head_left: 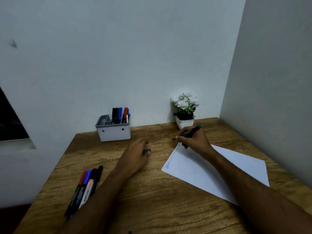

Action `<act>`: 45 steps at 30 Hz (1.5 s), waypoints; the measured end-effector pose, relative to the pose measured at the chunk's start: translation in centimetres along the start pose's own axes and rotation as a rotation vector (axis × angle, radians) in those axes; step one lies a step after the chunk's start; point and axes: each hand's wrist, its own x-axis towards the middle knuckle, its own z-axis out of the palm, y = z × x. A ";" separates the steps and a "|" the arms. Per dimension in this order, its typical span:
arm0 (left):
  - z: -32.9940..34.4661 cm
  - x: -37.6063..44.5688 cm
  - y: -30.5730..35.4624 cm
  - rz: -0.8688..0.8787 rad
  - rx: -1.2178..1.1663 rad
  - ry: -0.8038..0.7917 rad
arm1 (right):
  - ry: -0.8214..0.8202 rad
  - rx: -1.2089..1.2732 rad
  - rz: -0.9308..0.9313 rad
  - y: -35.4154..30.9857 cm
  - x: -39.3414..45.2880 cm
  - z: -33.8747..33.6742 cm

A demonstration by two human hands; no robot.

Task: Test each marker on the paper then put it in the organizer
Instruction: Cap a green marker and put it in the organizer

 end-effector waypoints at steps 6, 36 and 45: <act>-0.2 -0.6 -1.7 -0.042 0.078 0.012 | -0.044 0.104 -0.031 -1.2 -1.4 2.0; 0.0 -1.4 1.6 -0.272 -0.388 0.222 | -0.180 0.259 -0.047 -2.4 -4.5 3.3; 0.0 -1.3 3.8 -0.178 -0.480 0.201 | -0.133 0.281 -0.043 -2.4 -4.0 3.9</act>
